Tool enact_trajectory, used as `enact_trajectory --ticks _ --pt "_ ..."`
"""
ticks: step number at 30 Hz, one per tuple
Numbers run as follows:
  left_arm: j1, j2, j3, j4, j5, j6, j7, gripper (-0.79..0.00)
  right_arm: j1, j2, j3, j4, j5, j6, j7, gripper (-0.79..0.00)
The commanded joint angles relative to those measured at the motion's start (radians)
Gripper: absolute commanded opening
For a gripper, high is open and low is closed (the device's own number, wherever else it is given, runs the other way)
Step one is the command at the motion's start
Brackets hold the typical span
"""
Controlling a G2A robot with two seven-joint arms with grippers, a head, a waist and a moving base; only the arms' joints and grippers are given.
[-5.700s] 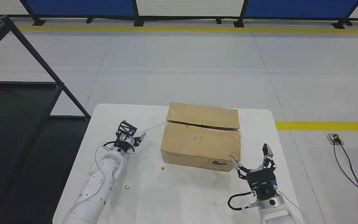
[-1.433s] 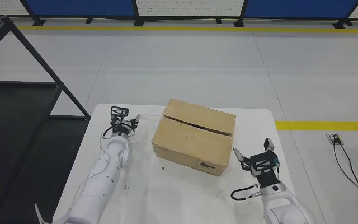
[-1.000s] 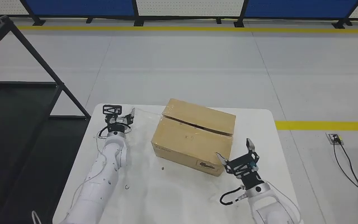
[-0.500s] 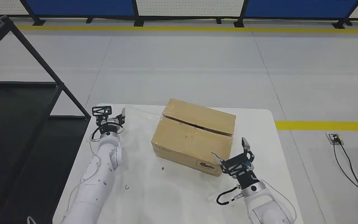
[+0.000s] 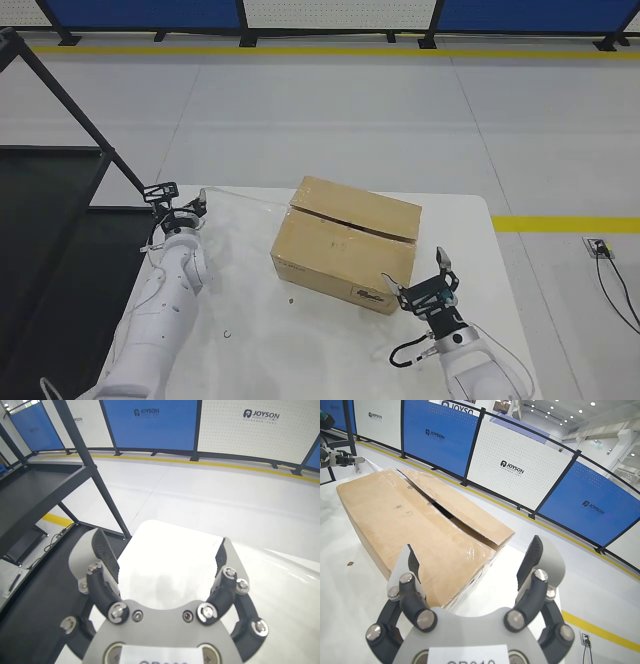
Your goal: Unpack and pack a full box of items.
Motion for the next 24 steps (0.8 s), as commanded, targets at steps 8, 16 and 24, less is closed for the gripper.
enact_trajectory --ticks 8,16,24 --pt "-0.071 0.004 -0.034 0.101 -0.069 -0.009 -0.028 0.0 -0.002 0.001 0.001 -0.006 -0.004 0.001 0.002 0.0" --pt "-0.095 0.008 -0.024 0.14 -0.05 -0.062 -0.045 0.0 -0.005 0.001 0.003 -0.011 -0.005 0.005 0.01 0.0" --pt "-0.065 0.007 -0.004 0.109 -0.017 -0.08 -0.035 0.0 0.001 0.001 0.001 -0.01 -0.007 0.002 0.023 0.0"
